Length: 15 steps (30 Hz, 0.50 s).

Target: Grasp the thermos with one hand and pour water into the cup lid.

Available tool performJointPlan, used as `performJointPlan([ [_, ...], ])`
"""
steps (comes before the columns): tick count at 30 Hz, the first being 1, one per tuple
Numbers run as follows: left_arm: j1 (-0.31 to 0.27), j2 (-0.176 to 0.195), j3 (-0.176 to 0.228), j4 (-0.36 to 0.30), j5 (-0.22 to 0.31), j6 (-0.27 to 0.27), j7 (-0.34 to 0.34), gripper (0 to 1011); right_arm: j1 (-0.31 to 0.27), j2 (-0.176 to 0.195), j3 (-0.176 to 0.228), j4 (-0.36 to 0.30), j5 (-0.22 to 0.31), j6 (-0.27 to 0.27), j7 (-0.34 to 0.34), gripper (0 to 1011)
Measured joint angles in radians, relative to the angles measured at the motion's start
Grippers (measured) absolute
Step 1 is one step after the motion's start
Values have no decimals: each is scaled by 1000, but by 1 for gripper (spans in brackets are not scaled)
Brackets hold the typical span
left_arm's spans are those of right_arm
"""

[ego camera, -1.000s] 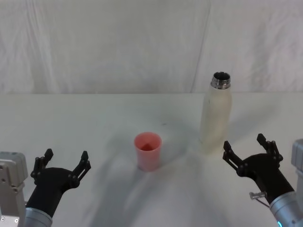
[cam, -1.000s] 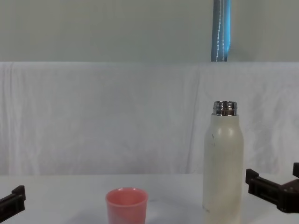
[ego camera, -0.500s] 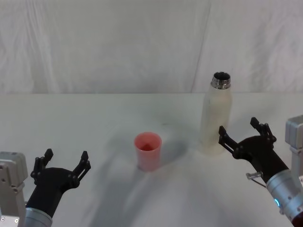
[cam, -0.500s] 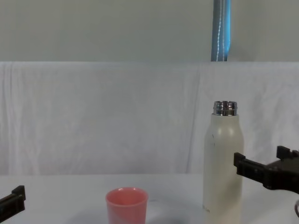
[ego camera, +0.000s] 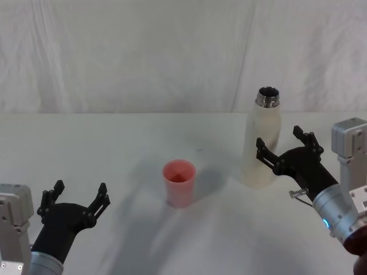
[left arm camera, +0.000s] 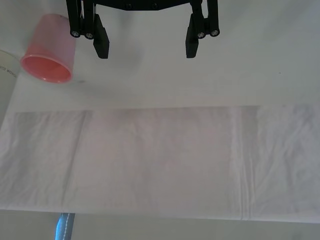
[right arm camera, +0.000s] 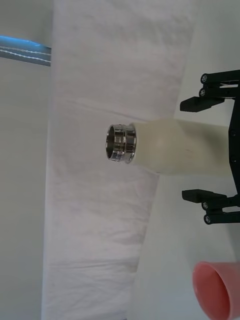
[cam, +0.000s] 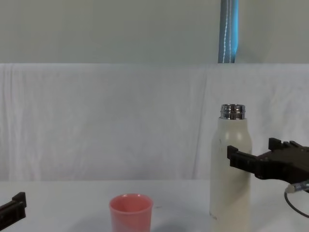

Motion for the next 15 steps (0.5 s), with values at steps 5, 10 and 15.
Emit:
performJointPlan([
  [5,0,0,0,0,0,0,0,1001,24,-3,-2,19,-1,4,0,1000],
  [10,0,0,0,0,0,0,0,1001,45,-5,-5,34,-2,8,2,1000],
  [15,0,0,0,0,0,0,0,1001,65,-5,-8,52,-1,13,9,1000],
])
